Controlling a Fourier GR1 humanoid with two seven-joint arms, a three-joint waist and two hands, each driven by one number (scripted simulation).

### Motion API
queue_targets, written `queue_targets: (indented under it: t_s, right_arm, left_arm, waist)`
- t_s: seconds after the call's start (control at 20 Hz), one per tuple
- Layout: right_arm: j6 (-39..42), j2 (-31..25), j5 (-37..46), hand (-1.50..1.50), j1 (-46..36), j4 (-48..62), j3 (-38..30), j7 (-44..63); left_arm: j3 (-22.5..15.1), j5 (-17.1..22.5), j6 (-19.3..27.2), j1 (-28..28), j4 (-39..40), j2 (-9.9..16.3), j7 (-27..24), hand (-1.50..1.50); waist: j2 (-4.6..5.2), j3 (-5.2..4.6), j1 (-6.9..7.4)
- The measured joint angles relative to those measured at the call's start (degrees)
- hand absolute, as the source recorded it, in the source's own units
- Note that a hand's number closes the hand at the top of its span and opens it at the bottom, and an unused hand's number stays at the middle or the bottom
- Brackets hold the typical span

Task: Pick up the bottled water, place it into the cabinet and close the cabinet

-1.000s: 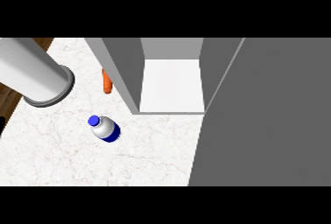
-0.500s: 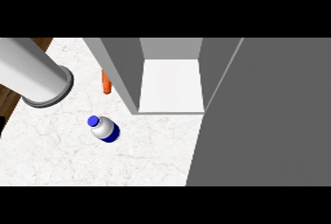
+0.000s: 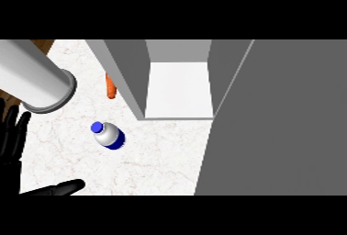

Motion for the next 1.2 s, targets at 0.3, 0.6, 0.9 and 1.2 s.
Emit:
queue_targets:
  t_s: [0.3,0.6,0.9,1.2]
  right_arm:
    - [-1.17,-1.67,0.29,-1.5,-0.53,-0.15,0.47,-0.17]
    - [-3.34,-2.59,0.87,-1.5,0.78,0.01,3.19,-1.88]
    - [-4.89,-3.06,1.22,-1.5,-1.23,0.25,3.7,-0.84]
    - [-5.99,-4.81,1.26,-1.5,-0.05,0.01,4.29,-2.04]
  left_arm:
    - [0.35,-1.36,0.28,-1.9,7.32,-1.06,-4.32,-1.5]
    - [2.62,-0.57,-0.83,-2.61,16.24,-1.3,-11.12,-1.5]
    - [2.71,-0.75,-1.66,-3.24,25.22,-2.04,-17.62,-1.5]
    - [4.42,0.35,-3.71,-5.68,35.59,-1.7,-24.76,-1.5]
  waist:
    - [0.01,0.0,-0.06]
    - [-0.02,-0.01,-0.12]
    - [0.02,-0.01,-0.06]
    - [0.03,0.0,-0.15]
